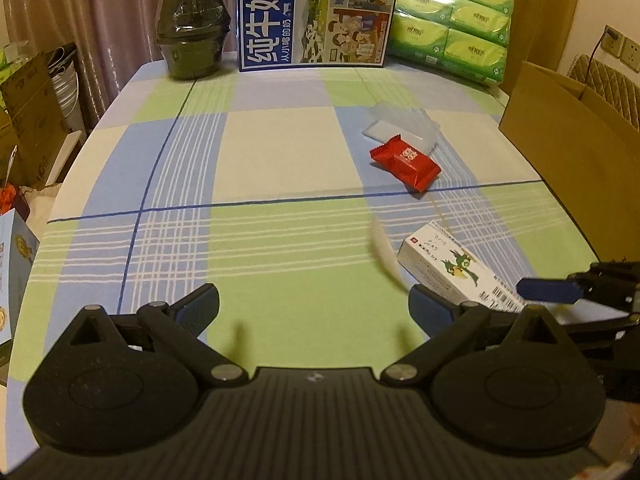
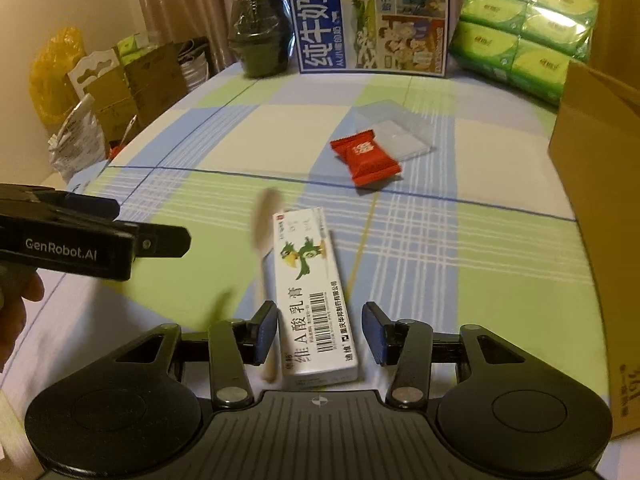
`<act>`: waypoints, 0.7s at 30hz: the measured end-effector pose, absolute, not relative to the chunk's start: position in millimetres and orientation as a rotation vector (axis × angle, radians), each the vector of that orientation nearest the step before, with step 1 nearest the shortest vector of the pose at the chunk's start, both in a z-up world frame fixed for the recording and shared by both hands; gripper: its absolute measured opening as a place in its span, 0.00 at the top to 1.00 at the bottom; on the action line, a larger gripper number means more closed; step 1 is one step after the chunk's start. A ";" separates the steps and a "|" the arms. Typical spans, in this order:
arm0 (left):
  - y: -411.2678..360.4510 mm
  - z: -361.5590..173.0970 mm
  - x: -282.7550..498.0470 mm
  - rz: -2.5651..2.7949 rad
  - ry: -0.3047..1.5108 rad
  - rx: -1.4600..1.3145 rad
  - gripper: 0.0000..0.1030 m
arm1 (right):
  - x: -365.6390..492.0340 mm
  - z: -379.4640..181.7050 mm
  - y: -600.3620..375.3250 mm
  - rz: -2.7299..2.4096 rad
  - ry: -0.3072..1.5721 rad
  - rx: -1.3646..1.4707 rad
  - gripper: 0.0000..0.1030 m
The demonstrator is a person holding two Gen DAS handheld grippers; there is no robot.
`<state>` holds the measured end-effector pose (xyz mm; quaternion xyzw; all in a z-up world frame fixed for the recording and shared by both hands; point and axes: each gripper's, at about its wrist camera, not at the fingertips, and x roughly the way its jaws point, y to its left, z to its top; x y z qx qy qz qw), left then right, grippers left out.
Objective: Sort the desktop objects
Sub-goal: 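Grasp the white plastic spoon with the left tool while the right tool holds the tube box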
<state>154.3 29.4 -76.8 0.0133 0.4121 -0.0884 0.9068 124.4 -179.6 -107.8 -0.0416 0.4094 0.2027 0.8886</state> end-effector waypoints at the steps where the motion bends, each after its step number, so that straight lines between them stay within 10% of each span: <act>1: 29.5 -77.9 154.6 -0.182 0.854 0.028 0.04 | 124.9 -109.0 -178.7 0.419 0.850 -0.104 0.57; 21: -3.9 -97.6 165.3 -0.241 0.889 -0.081 0.12 | 157.3 -116.4 -216.8 0.295 0.895 -0.100 0.65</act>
